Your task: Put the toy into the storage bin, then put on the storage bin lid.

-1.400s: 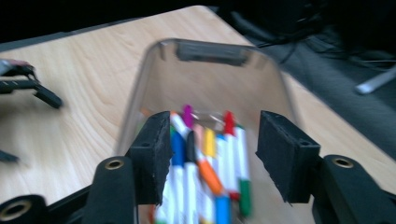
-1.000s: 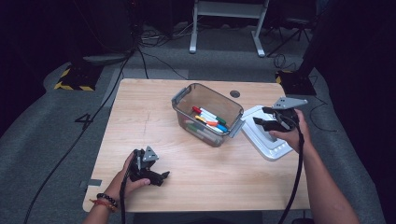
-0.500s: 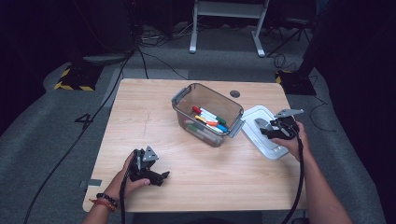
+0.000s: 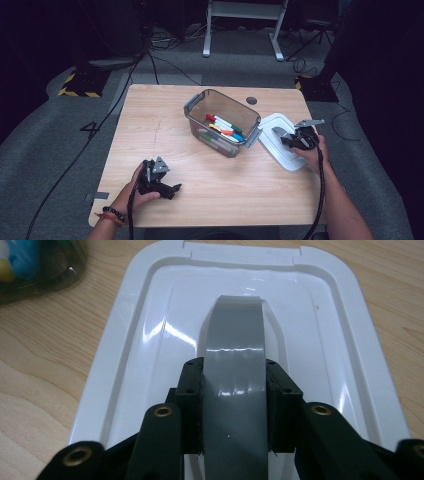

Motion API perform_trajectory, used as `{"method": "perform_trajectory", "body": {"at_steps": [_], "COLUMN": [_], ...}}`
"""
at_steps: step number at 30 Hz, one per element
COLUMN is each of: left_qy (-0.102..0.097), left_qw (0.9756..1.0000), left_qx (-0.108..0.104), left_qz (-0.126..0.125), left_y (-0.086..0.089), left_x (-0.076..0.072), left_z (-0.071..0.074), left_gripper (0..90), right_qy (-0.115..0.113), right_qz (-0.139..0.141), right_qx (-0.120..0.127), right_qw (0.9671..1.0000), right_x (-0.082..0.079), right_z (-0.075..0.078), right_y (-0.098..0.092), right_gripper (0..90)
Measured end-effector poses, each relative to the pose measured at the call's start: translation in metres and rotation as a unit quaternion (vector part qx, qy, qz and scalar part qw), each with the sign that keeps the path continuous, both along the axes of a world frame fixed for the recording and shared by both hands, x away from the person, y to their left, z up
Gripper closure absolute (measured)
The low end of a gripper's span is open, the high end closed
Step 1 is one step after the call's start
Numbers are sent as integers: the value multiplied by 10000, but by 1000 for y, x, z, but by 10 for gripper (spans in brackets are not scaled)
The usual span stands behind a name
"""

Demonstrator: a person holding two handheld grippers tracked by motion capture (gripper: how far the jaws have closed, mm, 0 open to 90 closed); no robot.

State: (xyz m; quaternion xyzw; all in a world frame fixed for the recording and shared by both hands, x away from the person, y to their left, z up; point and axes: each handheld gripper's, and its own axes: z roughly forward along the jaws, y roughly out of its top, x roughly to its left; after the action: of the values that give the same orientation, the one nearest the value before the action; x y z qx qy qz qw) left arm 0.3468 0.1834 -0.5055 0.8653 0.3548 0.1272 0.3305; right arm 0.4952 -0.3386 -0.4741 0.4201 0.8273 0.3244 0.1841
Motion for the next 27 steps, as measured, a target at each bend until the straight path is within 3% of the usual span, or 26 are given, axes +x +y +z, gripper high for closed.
{"method": "perform_trajectory", "body": {"at_steps": [15, 27], "left_qy": [-1, 13], "left_qw": [10000, 10000], "left_qx": [0, -14], "left_qz": [-9, -42], "left_y": [0, 0], "left_x": [0, 1], "left_z": [0, 0], "left_gripper": [4, 2], "right_qy": [-77, -463], "right_qz": [-50, -94], "right_qx": [162, 351], "right_qw": [9998, 9983], "right_x": [-4, -14], "right_z": [4, 28], "right_y": [-7, -14], "right_gripper": [671, 672]}}
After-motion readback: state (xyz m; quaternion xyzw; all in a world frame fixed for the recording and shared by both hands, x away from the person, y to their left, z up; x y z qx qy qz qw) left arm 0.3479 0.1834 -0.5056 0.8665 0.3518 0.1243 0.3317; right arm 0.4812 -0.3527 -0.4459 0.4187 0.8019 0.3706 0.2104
